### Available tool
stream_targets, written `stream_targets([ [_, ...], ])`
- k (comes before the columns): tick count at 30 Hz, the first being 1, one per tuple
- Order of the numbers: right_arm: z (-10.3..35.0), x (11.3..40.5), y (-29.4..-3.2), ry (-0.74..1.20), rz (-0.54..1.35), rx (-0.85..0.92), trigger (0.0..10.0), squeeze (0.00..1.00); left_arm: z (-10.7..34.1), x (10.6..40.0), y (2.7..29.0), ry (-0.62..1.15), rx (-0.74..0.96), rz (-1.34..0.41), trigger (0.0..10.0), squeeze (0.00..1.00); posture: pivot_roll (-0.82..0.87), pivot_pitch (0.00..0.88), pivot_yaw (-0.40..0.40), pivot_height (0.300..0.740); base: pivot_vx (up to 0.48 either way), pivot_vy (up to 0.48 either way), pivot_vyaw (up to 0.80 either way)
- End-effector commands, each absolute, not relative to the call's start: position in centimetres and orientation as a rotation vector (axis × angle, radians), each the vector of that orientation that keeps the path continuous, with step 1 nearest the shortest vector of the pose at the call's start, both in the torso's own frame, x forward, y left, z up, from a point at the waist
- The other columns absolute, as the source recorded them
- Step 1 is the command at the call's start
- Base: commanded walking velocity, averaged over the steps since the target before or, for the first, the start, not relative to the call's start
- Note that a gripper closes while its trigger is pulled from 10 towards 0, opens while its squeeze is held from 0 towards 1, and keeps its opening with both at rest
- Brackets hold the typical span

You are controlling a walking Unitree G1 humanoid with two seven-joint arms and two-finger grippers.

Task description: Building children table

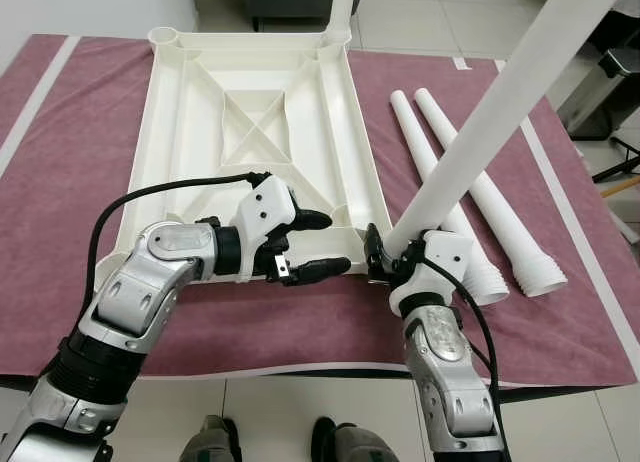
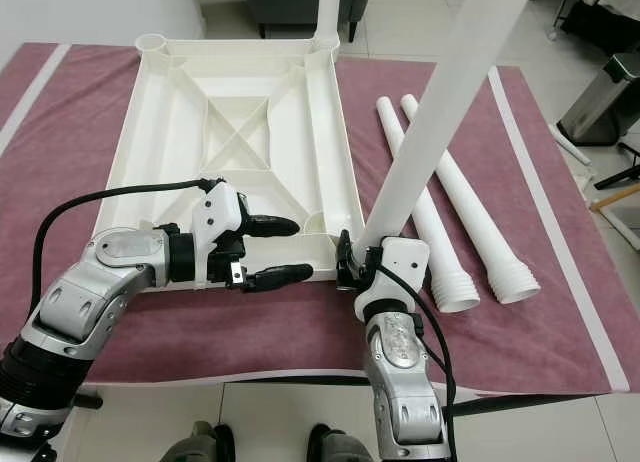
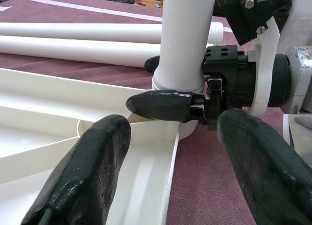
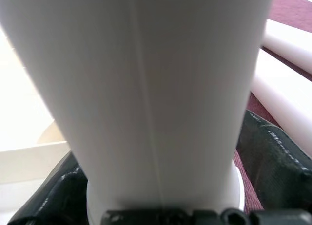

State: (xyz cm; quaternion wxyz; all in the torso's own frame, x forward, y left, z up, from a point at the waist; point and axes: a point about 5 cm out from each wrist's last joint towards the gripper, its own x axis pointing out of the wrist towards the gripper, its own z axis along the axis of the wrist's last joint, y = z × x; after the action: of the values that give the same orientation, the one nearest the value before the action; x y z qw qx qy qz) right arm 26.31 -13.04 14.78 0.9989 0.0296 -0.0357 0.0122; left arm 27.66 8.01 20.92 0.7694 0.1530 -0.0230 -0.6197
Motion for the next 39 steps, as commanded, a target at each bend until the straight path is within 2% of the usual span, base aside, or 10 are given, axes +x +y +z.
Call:
stream_targets([
  [1,12.8,26.0,-12.4,0.036,0.083,0.072,10.0,0.00,21.0,27.7,8.1,-0.054,0.336,-1.310,10.0,0.00,0.06,0.181,0.019,0.740,0.000,0.000,0.00],
  [10,13.9,25.7,-11.6,-0.023,0.241,0.079,10.0,0.00,21.0,27.7,8.1,-0.055,0.335,-1.307,10.0,0.00,0.06,0.183,0.020,0.740,0.000,0.000,0.00],
  [17,14.2,25.6,-11.6,-0.041,0.269,0.063,10.0,0.00,21.0,27.8,8.1,-0.056,0.335,-1.305,10.0,0.00,0.06,0.183,0.022,0.740,0.000,0.000,0.00],
  [18,14.3,25.7,-11.8,-0.050,0.270,0.060,10.0,1.00,21.1,27.8,8.1,-0.057,0.335,-1.304,10.0,0.00,0.06,0.183,0.022,0.740,0.000,0.000,0.00],
  [19,14.3,25.7,-11.8,-0.050,0.270,0.060,10.0,1.00,21.1,27.8,8.1,-0.057,0.335,-1.304,10.0,0.00,0.06,0.183,0.022,0.740,0.000,0.000,0.00],
  [20,14.5,25.8,-11.9,-0.062,0.264,0.054,10.0,0.00,21.1,27.8,8.2,-0.057,0.335,-1.303,10.0,0.00,0.06,0.183,0.022,0.740,0.000,0.000,0.00],
  [32,16.1,25.3,-11.8,-0.155,0.347,-0.053,10.0,0.00,20.1,27.9,8.0,-0.020,0.366,-1.296,10.0,0.00,0.05,0.184,0.022,0.740,0.000,0.000,0.00],
  [39,16.2,24.7,-12.1,-0.153,0.383,-0.073,10.0,0.00,18.2,29.3,7.8,0.036,0.480,-1.182,10.0,0.00,0.04,0.180,0.015,0.740,0.000,0.000,0.00],
])
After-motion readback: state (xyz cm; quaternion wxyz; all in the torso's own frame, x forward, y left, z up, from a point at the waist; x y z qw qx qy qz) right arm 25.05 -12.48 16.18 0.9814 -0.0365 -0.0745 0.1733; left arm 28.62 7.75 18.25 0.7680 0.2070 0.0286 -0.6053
